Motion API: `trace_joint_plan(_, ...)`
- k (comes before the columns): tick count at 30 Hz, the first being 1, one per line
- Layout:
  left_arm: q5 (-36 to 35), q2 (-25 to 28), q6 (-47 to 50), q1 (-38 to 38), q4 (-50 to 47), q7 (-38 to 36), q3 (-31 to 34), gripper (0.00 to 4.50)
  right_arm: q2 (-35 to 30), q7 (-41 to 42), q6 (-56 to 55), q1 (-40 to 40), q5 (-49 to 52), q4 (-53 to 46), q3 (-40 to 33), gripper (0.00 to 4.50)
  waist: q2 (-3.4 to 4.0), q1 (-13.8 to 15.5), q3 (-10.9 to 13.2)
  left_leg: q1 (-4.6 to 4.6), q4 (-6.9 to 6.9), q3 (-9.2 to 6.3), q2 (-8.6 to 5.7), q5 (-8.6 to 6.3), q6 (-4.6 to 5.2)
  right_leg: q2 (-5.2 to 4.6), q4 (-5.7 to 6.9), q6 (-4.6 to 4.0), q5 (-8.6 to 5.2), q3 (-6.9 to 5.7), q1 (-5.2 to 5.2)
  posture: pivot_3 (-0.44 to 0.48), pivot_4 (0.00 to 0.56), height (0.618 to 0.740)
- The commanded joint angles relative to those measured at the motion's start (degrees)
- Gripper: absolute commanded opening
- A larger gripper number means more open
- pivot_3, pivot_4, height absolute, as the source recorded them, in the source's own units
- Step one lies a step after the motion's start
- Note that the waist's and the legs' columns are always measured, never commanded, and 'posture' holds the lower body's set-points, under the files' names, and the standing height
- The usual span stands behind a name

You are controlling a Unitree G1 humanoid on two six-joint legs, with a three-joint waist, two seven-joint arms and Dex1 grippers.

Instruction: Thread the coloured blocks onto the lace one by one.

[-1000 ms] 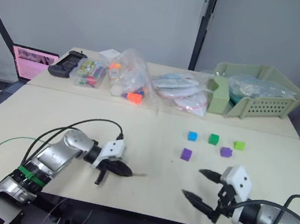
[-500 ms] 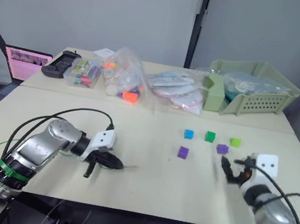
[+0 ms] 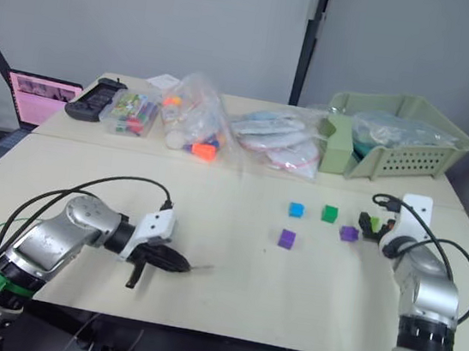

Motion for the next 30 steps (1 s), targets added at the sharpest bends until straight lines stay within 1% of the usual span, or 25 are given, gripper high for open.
trace_joint_plan(1,-1.2,0.5,-0.2,0.0,-2.5,0.4,1.4,0.02,-1.2,1.6,-2.9,-2.6,-1.5,4.5,0.7,4.5,0.0,-0.1,0.0,-0.01,0.0,0.0,0.0,0.0,0.0,0.0,0.0,0.0,0.0,0.0,0.0,0.0,0.15,0.74)
trace_joint_plan(6,-1.9,1.0,0.5,0.2,-3.7,0.9,1.6,0.02,-1.1,3.6,-6.8,-7.7,-3.7,14.8,3.0,4.5,0.04,-0.6,0.0,0.0,0.0,0.0,0.0,0.0,0.0,-0.01,0.0,0.0,0.0,0.02,0.0,0.0,0.15,0.74)
trace_joint_plan(11,-2.2,1.3,1.3,0.1,-4.5,1.4,1.6,0.02,-0.9,3.6,-11.1,-11.4,-5.3,23.7,3.9,4.5,0.04,-1.1,0.0,0.0,-0.01,-0.01,0.0,0.0,0.0,0.01,0.01,-0.01,0.0,0.01,0.0,0.0,0.15,0.74)
trace_joint_plan(14,-2.5,1.4,2.1,0.1,-5.3,1.6,1.7,0.0,-1.0,3.6,-12.5,-12.5,-6.1,27.5,4.1,3.65,0.03,-1.2,0.0,0.0,-0.01,-0.04,0.0,0.0,0.0,0.01,0.01,0.0,0.0,0.01,0.01,0.0,0.15,0.74)
trace_joint_plan(16,-2.7,1.7,2.6,0.0,-5.7,1.8,1.9,0.0,-0.8,4.2,-13.4,-12.9,-6.0,28.6,3.9,3.0,0.03,-1.3,0.0,0.0,-0.02,-0.04,0.0,0.0,0.0,0.01,0.01,-0.01,0.01,0.01,0.01,0.0,0.15,0.74)
trace_joint_plan(19,-3.0,2.0,3.3,-0.1,-6.2,2.1,2.0,0.0,-0.5,4.9,-14.5,-13.1,-5.4,28.6,3.5,1.85,0.07,-1.4,0.1,0.0,-0.02,-0.05,0.0,0.0,0.0,0.01,0.01,-0.01,0.01,0.01,0.01,0.0,0.15,0.74)
trace_joint_plan(20,-3.1,2.0,3.4,-0.1,-6.2,2.2,2.0,0.0,-0.5,5.1,-14.7,-13.2,-5.2,28.4,3.4,1.62,0.08,-1.4,0.1,0.01,-0.02,-0.06,0.0,0.0,0.0,0.01,0.02,-0.01,0.01,0.02,0.01,0.0,0.15,0.74)
trace_joint_plan(21,-3.1,2.0,3.6,-0.1,-6.2,2.3,2.0,0.0,-0.4,5.5,-15.0,-13.2,-5.1,28.1,3.3,1.23,0.08,-1.4,0.1,0.01,-0.02,-0.07,0.0,0.0,0.0,0.01,0.02,-0.01,0.01,0.02,0.01,0.0,0.15,0.74)
trace_joint_plan(22,-3.2,2.0,3.7,-0.2,-6.2,2.4,2.0,0.0,-0.3,5.5,-14.9,-13.3,-4.8,27.9,3.0,1.14,0.09,-1.4,0.1,0.02,-0.02,-0.07,0.0,0.0,0.0,0.01,0.02,-0.01,0.01,0.02,0.01,0.0,0.15,0.74)
trace_joint_plan(25,-3.3,2.1,4.0,-0.2,-6.3,2.5,2.0,0.0,-0.2,5.7,-15.5,-13.3,-4.3,26.8,2.5,1.14,0.1,-1.4,0.1,0.01,-0.02,-0.08,0.0,0.0,0.0,0.01,0.02,-0.01,0.01,0.02,0.01,0.0,0.15,0.74)
trace_joint_plan(30,-3.6,2.4,4.0,-0.3,-6.3,2.9,1.8,0.0,-0.3,4.8,-14.1,-11.6,-3.2,21.3,1.2,1.14,0.14,-1.4,0.1,0.01,-0.02,-0.1,0.0,0.0,0.0,0.01,0.03,-0.01,0.01,0.02,0.0,0.0,0.15,0.74)
